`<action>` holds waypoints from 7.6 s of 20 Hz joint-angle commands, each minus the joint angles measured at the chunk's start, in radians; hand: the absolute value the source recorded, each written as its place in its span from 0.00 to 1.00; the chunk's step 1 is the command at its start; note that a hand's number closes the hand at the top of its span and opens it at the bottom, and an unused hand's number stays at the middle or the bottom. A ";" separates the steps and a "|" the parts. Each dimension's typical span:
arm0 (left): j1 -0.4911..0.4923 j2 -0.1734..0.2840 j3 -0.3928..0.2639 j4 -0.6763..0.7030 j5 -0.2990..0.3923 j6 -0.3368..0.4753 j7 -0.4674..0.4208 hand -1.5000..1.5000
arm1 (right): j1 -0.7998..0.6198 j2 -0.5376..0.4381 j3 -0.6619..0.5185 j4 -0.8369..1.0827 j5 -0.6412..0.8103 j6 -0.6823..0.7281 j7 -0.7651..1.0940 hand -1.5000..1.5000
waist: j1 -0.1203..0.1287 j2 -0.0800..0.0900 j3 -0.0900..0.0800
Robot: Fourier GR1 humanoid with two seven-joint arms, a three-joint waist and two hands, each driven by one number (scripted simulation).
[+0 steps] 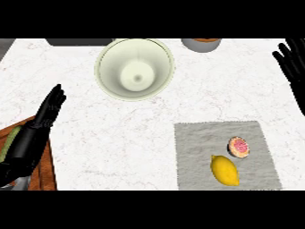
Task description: Pick the lemon from the placemat and place it in the bowl
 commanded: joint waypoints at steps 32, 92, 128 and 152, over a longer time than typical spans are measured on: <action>-0.144 -0.002 0.314 0.185 0.180 -0.033 0.087 0.50 | 0.502 -0.599 0.059 -0.952 0.606 0.599 -0.272 0.00 | -0.020 0.018 0.004; -0.189 -0.193 0.489 0.159 -0.065 -0.194 0.189 0.50 | 0.255 -0.016 0.443 -0.167 1.592 0.581 -0.569 0.00 | 0.010 0.025 0.005; -0.305 -0.278 0.434 0.159 -0.083 -0.281 0.170 0.50 | -0.502 -0.180 -0.094 0.677 1.514 0.344 -0.834 1.00 | 0.205 0.104 0.014; -0.330 -0.277 0.461 0.229 -0.111 -0.233 0.177 0.50 | -1.069 -0.132 -0.139 1.145 1.179 0.676 -1.027 1.00 | 0.147 0.065 0.004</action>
